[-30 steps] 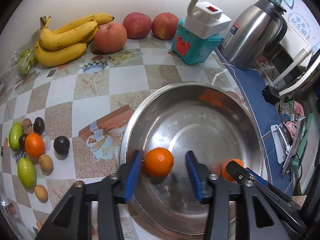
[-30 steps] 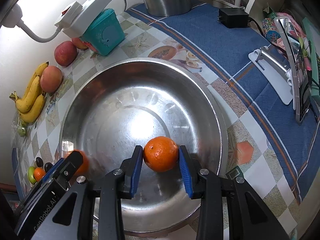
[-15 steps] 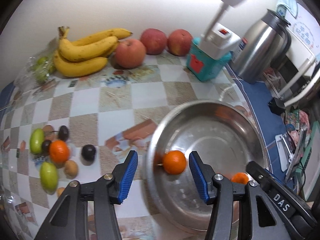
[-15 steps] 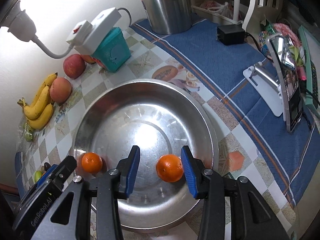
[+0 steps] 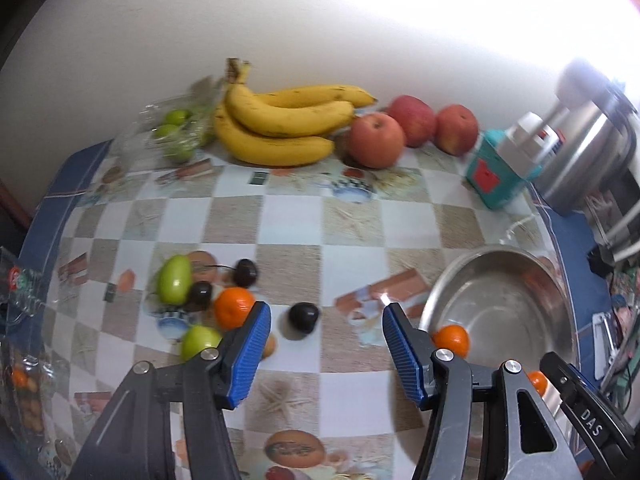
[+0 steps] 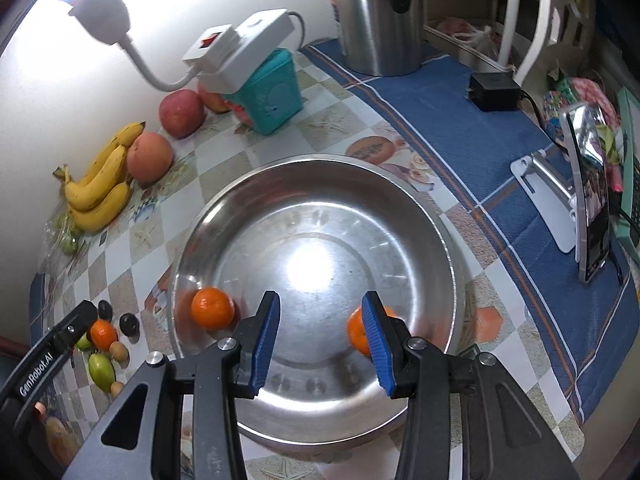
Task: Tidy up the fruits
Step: 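Withdraw both open tools from the plate toward the remaining fruit, then grasp a small tan round fruit with the right tool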
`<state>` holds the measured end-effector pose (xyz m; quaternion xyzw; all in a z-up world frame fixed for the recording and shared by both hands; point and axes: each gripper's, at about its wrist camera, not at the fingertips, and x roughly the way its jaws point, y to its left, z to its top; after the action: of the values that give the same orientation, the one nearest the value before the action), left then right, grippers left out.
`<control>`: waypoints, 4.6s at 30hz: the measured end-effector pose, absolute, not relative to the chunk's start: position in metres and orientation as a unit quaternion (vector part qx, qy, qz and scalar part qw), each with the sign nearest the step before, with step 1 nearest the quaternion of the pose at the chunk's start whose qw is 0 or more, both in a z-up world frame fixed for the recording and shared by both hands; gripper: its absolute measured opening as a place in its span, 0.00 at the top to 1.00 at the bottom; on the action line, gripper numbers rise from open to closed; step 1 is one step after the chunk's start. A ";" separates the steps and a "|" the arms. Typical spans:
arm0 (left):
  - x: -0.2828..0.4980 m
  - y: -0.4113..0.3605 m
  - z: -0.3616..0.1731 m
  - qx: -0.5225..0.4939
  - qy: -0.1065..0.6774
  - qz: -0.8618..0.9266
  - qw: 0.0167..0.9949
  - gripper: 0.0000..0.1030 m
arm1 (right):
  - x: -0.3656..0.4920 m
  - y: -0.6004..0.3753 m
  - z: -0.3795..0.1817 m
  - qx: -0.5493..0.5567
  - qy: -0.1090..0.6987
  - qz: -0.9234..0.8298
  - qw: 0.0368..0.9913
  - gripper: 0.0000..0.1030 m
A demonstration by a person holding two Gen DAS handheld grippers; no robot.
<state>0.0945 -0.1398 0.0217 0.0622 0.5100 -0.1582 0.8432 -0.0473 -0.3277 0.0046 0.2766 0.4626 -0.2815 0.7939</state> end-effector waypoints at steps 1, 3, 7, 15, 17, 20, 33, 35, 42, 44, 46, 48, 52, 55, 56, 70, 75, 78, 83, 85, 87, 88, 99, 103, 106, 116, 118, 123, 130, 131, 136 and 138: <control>0.096 -0.136 0.023 0.060 0.510 -0.154 0.844 0.38 | -0.047 -0.326 0.005 0.275 0.462 -0.280 0.795 0.58; 0.098 -0.131 0.024 0.057 0.509 -0.146 0.847 0.37 | -0.045 -0.322 0.007 0.269 0.463 -0.277 0.798 0.58; 0.101 -0.123 0.022 0.050 0.512 -0.136 0.847 0.28 | -0.043 -0.320 0.006 0.266 0.466 -0.274 0.798 0.52; 0.106 -0.112 0.005 0.060 0.528 -0.086 0.843 0.00 | -0.041 -0.320 -0.004 0.258 0.483 -0.275 0.790 0.28; 0.107 -0.111 0.002 0.062 0.531 -0.082 0.841 0.00 | -0.041 -0.320 -0.006 0.258 0.488 -0.271 0.788 0.23; 0.107 -0.111 0.000 0.064 0.532 -0.079 0.841 0.00 | -0.039 -0.317 -0.008 0.253 0.491 -0.270 0.789 0.15; 0.106 -0.113 -0.007 0.077 0.536 -0.076 0.837 0.00 | -0.040 -0.315 -0.007 0.250 0.484 -0.271 0.794 0.12; 0.105 -0.113 -0.006 0.078 0.534 -0.079 0.838 0.00 | -0.040 -0.315 -0.007 0.251 0.482 -0.270 0.795 0.04; 0.099 -0.109 0.000 0.099 0.523 -0.093 0.841 0.00 | -0.039 -0.312 -0.004 0.243 0.474 -0.269 0.802 0.04; 0.098 -0.105 0.003 0.109 0.516 -0.092 0.844 0.00 | -0.038 -0.310 -0.004 0.240 0.473 -0.269 0.804 0.04; 0.097 -0.100 0.007 0.113 0.511 -0.090 0.847 0.00 | -0.037 -0.307 -0.004 0.240 0.471 -0.267 0.806 0.04; 0.098 -0.092 0.010 0.111 0.508 -0.088 0.849 0.00 | -0.036 -0.306 -0.004 0.242 0.470 -0.264 0.806 0.04; 0.099 -0.075 0.014 0.104 0.508 -0.086 0.851 0.00 | -0.033 -0.300 -0.005 0.236 0.473 -0.258 0.809 0.04; 0.100 -0.060 0.016 0.091 0.511 -0.084 0.851 0.00 | -0.029 -0.294 -0.007 0.234 0.476 -0.253 0.809 0.04; 0.100 -0.056 0.016 0.087 0.511 -0.083 0.851 0.00 | -0.028 -0.292 -0.008 0.234 0.477 -0.250 0.809 0.04; 0.110 0.019 0.017 0.052 0.512 -0.016 0.857 0.00 | 0.005 -0.231 -0.016 0.190 0.509 -0.184 0.819 0.04; 0.112 0.040 0.016 0.038 0.513 0.002 0.857 0.00 | 0.016 -0.206 -0.015 0.180 0.514 -0.149 0.825 0.04; 0.113 0.048 0.015 0.029 0.515 0.010 0.857 0.00 | 0.025 -0.189 -0.013 0.174 0.513 -0.120 0.832 0.04; 0.118 0.056 0.011 0.012 0.521 0.010 0.853 0.00 | 0.035 -0.168 -0.015 0.151 0.517 -0.098 0.837 0.04; 0.119 0.056 0.009 0.008 0.524 0.007 0.851 0.00 | 0.038 -0.162 -0.014 0.146 0.510 -0.094 0.842 0.04; 0.121 0.056 0.007 0.005 0.528 0.005 0.849 0.00 | 0.042 -0.158 -0.012 0.140 0.503 -0.091 0.848 0.04; 0.122 0.055 0.005 0.003 0.530 0.004 0.848 0.00 | 0.044 -0.156 -0.012 0.139 0.503 -0.090 0.849 0.04; 0.135 0.036 -0.031 -0.020 0.581 -0.027 0.813 0.00 | 0.065 -0.132 -0.040 0.121 0.538 -0.055 0.832 0.04; 0.137 0.030 -0.045 -0.008 0.597 -0.026 0.802 0.00 | 0.069 -0.124 -0.057 0.116 0.558 -0.046 0.820 0.04; 0.138 0.028 -0.052 0.000 0.604 -0.021 0.797 0.00 | 0.072 -0.119 -0.064 0.109 0.567 -0.048 0.815 0.05; 0.142 0.034 -0.062 -0.010 0.612 -0.016 0.791 0.00 | 0.079 -0.100 -0.071 0.092 0.566 -0.017 0.819 0.35; 0.143 0.034 -0.062 -0.011 0.612 -0.017 0.791 0.00 | 0.080 -0.098 -0.070 0.090 0.564 -0.010 0.821 0.45; 0.144 0.034 -0.061 -0.016 0.611 -0.023 0.791 0.00 | 0.079 -0.094 -0.070 0.089 0.563 0.003 0.822 0.60; 0.144 0.033 -0.058 -0.019 0.608 -0.028 0.793 0.00 | 0.078 -0.093 -0.069 0.101 0.562 0.020 0.821 0.75; 0.144 0.033 -0.057 -0.019 0.607 -0.030 0.794 0.00 | 0.079 -0.093 -0.069 0.103 0.562 0.021 0.821 0.75; 0.146 0.029 -0.055 -0.023 0.606 -0.037 0.794 0.00 | 0.078 -0.097 -0.064 0.122 0.558 0.026 0.821 0.75; 0.146 0.028 -0.055 -0.026 0.606 -0.042 0.794 0.00 | 0.077 -0.102 -0.060 0.125 0.554 0.021 0.823 0.75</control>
<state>0.1461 0.0276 -0.0546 -0.0263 0.6063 -0.0417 0.7937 0.0771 -0.1018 -0.0600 0.1247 0.5539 0.0207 0.8229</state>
